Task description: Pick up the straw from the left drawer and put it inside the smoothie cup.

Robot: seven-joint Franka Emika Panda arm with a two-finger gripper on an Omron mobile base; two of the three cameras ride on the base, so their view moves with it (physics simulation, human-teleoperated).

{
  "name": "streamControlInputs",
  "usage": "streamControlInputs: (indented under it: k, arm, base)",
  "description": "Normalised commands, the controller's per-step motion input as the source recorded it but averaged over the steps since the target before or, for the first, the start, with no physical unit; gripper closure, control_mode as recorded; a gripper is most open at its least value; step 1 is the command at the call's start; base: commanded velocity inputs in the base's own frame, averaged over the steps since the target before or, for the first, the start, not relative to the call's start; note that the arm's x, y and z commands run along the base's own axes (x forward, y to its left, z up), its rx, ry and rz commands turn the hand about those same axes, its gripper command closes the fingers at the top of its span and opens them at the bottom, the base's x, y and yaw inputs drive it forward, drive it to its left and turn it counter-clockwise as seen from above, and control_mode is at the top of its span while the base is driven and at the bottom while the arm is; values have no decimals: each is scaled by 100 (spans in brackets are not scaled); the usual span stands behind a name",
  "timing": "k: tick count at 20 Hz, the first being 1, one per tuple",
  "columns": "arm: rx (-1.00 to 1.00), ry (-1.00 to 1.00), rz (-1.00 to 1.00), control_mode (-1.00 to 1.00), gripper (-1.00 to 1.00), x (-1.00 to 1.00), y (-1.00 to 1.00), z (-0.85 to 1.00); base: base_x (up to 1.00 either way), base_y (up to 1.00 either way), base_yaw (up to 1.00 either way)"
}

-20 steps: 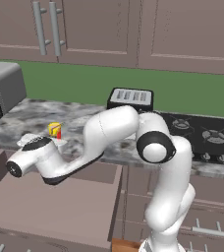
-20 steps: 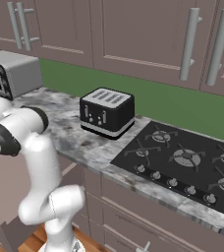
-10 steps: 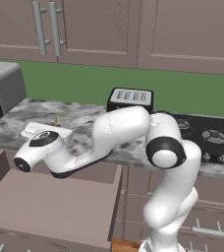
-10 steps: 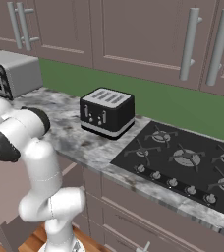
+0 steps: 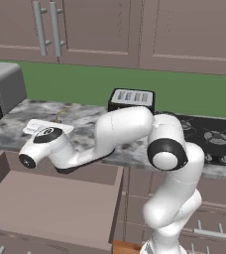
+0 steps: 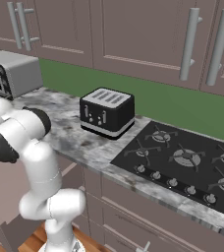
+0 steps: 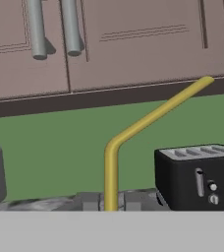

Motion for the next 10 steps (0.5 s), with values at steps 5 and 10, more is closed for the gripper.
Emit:
streamControlInputs:
  k: [5,10]
  arm:
    - [0,0,5,-100,100,22,-6,0]
    - [0,0,6,-100,100,29,-10,0]
  base:
    - [0,0,0]
    - [0,0,0]
